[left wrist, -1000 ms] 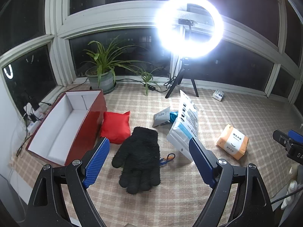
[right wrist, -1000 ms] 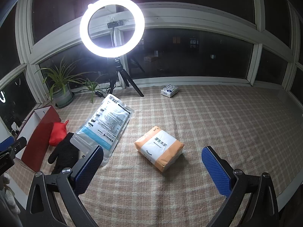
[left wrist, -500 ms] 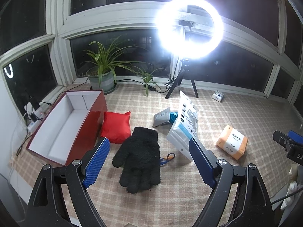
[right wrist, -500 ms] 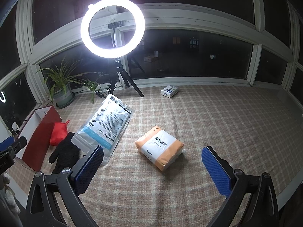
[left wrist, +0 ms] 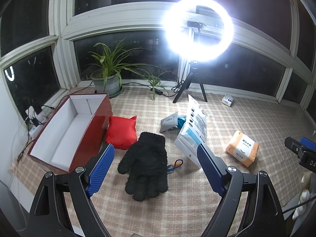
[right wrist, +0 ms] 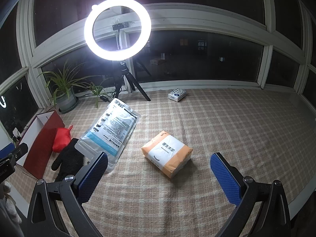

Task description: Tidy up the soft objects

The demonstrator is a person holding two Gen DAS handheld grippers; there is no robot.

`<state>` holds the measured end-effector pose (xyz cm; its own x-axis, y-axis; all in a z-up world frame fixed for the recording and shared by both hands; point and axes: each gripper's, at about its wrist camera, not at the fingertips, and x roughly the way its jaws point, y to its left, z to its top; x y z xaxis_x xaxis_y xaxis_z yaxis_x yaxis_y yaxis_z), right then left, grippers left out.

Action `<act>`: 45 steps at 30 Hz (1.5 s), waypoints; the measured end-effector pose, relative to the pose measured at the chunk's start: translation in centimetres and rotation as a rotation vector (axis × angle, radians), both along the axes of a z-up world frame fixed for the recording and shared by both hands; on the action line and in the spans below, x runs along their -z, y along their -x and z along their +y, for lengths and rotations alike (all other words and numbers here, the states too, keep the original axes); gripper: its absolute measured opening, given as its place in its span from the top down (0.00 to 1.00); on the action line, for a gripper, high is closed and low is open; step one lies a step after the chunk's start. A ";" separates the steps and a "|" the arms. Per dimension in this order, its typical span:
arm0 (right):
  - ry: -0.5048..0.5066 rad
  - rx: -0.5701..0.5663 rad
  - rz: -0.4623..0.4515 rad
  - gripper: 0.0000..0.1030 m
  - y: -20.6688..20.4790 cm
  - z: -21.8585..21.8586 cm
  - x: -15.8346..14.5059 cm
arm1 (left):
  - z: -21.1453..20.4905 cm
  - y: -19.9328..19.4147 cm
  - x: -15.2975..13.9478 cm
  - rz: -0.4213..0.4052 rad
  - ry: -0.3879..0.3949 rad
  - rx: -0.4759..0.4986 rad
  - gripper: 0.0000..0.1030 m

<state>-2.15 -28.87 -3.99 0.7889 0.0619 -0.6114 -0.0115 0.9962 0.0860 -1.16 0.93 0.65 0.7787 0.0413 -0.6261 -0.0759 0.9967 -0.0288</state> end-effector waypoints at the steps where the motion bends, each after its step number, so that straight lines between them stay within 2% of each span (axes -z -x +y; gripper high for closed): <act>1: 0.000 0.000 -0.001 0.01 0.1 0.0 0.0 | 0.0 0.0 0.0 -0.002 0.000 -0.001 0.17; 26: -0.002 0.003 0.003 0.01 -0.1 -0.4 0.1 | -0.2 0.2 -0.3 -0.013 0.002 -0.005 0.17; 45: -0.022 0.016 0.024 0.01 -1.1 -2.0 1.5 | -1.5 -0.7 1.0 0.007 0.027 0.020 0.17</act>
